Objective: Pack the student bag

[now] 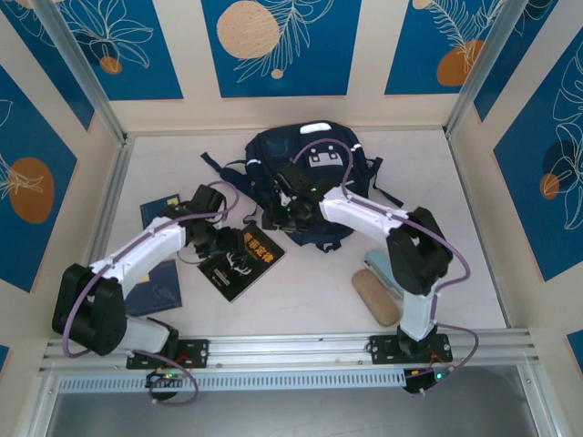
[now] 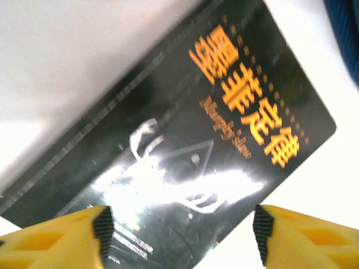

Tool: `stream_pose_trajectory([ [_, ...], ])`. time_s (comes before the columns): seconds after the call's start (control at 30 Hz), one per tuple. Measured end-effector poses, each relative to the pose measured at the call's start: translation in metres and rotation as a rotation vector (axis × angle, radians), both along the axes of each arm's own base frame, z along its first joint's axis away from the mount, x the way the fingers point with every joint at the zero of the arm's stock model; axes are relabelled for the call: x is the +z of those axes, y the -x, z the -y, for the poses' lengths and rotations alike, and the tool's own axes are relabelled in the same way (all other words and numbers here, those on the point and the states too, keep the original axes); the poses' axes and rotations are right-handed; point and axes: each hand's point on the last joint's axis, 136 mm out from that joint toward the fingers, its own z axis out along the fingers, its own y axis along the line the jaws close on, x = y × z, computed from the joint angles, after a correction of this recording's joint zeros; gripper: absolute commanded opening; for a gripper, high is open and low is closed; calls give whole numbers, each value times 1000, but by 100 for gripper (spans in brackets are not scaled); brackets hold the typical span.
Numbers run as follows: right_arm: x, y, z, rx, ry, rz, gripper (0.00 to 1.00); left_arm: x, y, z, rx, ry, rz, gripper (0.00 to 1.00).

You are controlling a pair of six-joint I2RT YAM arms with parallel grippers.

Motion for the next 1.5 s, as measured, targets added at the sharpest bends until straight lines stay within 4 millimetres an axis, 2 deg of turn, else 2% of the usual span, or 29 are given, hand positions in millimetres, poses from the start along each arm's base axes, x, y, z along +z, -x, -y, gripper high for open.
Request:
stream_pose_trajectory([
  [0.1, 1, 19, -4, 22, 0, -3, 57, -12, -15, -14, 33, -33, -24, 72],
  [0.23, -17, 41, -10, 49, 30, -43, 57, -39, -22, -27, 59, -69, -104, 72],
  [0.4, -27, 46, -7, 43, 49, -68, 57, -61, -22, -29, 49, -85, -161, 73],
  [0.53, -27, 46, -7, 38, 48, -69, 57, -64, -18, -25, 28, -58, -161, 72],
  [0.6, -27, 45, -6, 36, 48, -69, 57, -66, -10, -24, 18, -43, -173, 71],
  [0.87, -37, 41, 7, -12, 93, -69, 57, -69, 21, -7, -34, 29, -185, 49],
  [1.1, -43, 41, 18, -51, 141, -80, 55, -66, 50, 20, -96, 103, -221, 41],
  [1.4, -71, 47, 28, -71, 218, -141, 43, -60, 51, 25, -89, 132, -213, 40],
  [1.5, -79, 48, 30, -74, 238, -155, 36, -60, 51, 26, -84, 133, -213, 42],
])
